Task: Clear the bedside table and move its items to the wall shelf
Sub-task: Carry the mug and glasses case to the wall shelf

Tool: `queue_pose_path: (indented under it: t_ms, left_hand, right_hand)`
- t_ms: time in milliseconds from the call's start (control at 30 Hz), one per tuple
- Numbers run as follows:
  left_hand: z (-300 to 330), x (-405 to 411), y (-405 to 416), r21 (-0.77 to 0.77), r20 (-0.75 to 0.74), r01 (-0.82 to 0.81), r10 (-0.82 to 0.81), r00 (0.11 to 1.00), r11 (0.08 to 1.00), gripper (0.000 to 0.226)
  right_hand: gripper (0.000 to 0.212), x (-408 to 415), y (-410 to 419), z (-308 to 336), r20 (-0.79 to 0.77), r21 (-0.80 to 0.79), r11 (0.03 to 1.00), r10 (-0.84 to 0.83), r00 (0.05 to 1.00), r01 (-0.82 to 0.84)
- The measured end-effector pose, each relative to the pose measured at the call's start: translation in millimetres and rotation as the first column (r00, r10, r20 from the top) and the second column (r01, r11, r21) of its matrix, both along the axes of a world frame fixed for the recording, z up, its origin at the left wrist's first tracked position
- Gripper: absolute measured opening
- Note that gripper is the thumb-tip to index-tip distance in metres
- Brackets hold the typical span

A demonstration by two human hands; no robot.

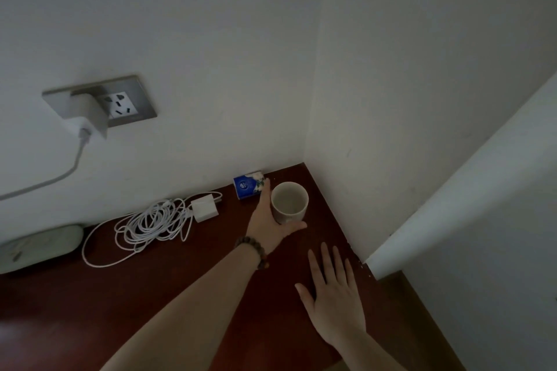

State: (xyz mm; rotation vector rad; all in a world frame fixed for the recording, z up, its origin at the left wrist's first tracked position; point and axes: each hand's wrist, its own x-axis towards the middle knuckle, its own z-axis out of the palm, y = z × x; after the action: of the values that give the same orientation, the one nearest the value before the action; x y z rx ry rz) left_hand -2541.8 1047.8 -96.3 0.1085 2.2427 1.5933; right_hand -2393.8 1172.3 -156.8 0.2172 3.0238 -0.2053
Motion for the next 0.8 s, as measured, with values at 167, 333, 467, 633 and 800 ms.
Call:
queue_pose_path:
  t_ms: [167, 333, 467, 633, 800]
  left_hand:
    - [-17, -3, 18, -0.11, -0.155, -0.178, 0.16, 0.975, 0.978, 0.106]
    - [-15, -22, 50, -0.021, -0.2, -0.327, 0.316, 0.927, 0.945, 0.096]
    - [-11, -47, 70, 0.002, -0.226, -0.364, 0.355, 0.907, 0.931, 0.098]
    - [-11, -57, 68, -0.002, -0.187, -0.284, 0.278, 0.942, 0.959, 0.12]
    - [-28, -41, 41, -0.031, -0.191, -0.17, 0.161, 0.968, 0.985, 0.132]
  right_hand:
    - [0.069, 0, 0, 2, -0.001, 0.005, 1.0, 0.006, 1.0, -0.006]
    - [0.069, -2, -1, 4, 0.008, -0.001, 1.0, -0.004, 1.0, 0.004]
    - [0.071, -5, -2, 1, 0.008, -0.027, 0.999, -0.023, 1.0, 0.023]
    - [0.072, -4, -1, 1, -0.012, -0.041, 0.999, -0.03, 0.999, 0.03]
    - [0.071, -5, -1, 0, 0.008, -0.059, 0.997, -0.044, 0.999, 0.044]
